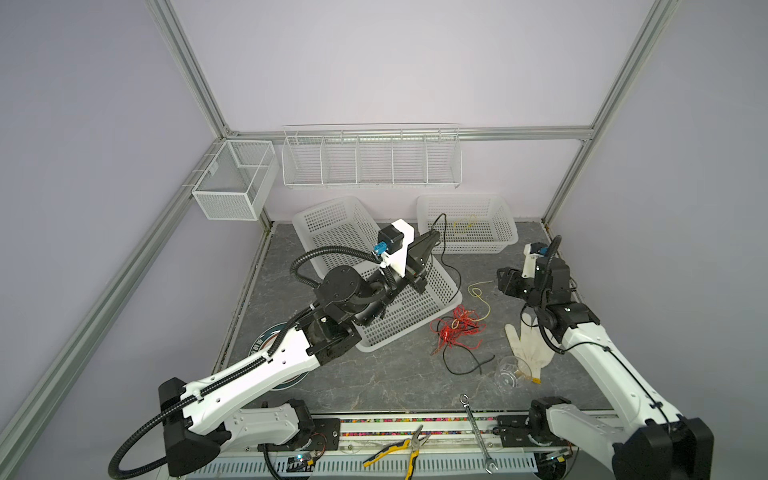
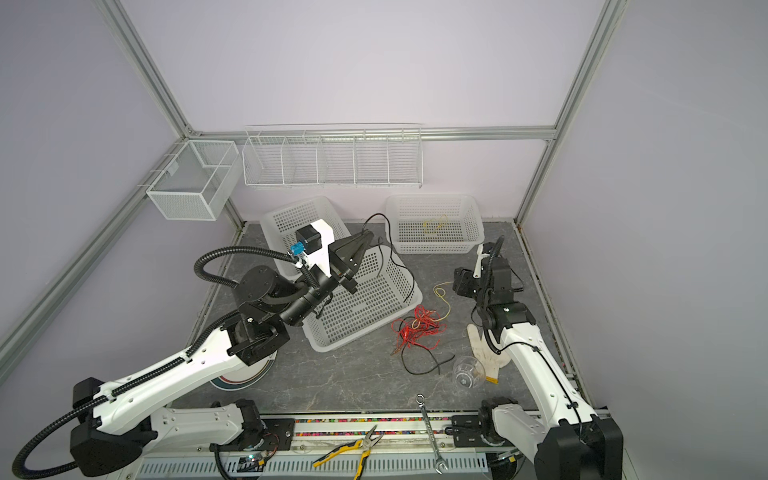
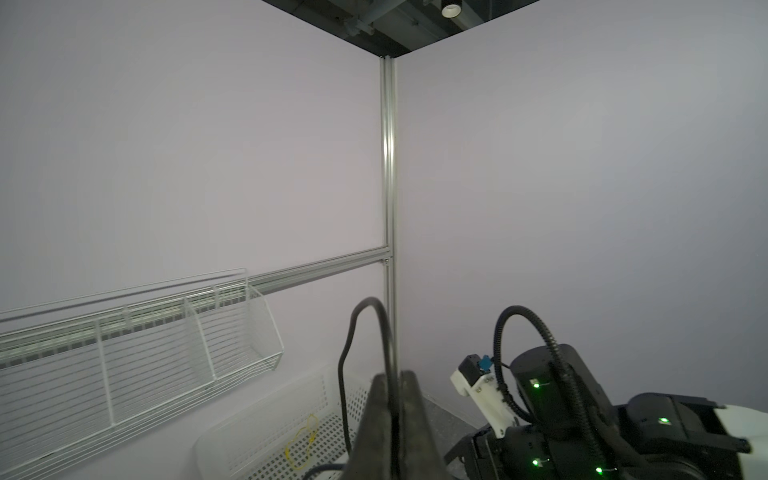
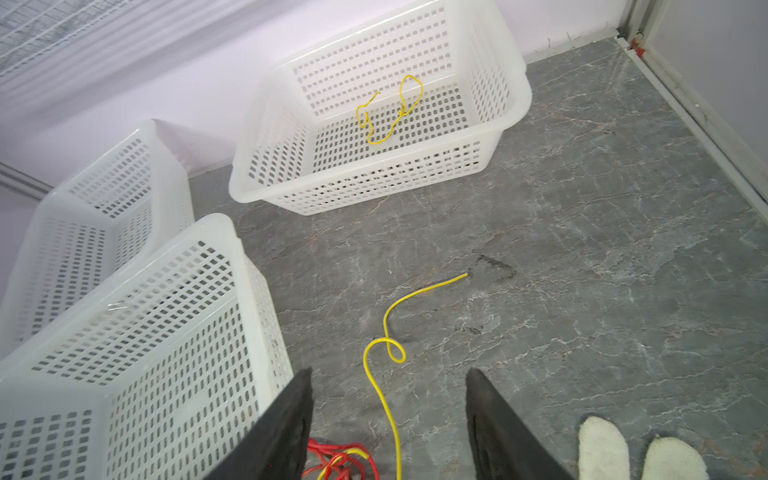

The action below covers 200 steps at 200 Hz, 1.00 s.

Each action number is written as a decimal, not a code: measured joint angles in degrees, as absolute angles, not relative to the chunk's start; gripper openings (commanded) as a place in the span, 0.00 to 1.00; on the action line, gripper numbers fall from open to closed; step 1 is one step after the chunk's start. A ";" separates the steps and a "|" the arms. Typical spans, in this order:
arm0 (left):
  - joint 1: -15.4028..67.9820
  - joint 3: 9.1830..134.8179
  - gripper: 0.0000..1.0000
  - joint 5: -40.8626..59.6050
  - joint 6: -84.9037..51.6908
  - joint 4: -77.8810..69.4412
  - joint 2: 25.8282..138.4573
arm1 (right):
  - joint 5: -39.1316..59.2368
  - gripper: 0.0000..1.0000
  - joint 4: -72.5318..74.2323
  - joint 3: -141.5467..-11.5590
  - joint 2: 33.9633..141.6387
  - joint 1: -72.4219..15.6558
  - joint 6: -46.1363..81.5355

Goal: Untangle the cables

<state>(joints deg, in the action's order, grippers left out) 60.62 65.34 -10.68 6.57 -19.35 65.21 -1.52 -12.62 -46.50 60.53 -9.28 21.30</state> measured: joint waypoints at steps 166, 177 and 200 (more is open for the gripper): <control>47.27 34.30 0.00 -26.35 -6.15 -6.52 56.07 | -4.73 0.60 -17.34 -40.84 65.10 -16.23 26.68; 47.24 34.30 0.00 -25.58 -6.92 -6.57 57.10 | -5.37 0.59 -17.72 -40.75 65.28 -16.25 26.83; 47.24 34.30 0.02 -23.79 -8.29 -7.18 60.16 | -6.50 0.59 -18.02 -40.62 65.45 -16.23 26.98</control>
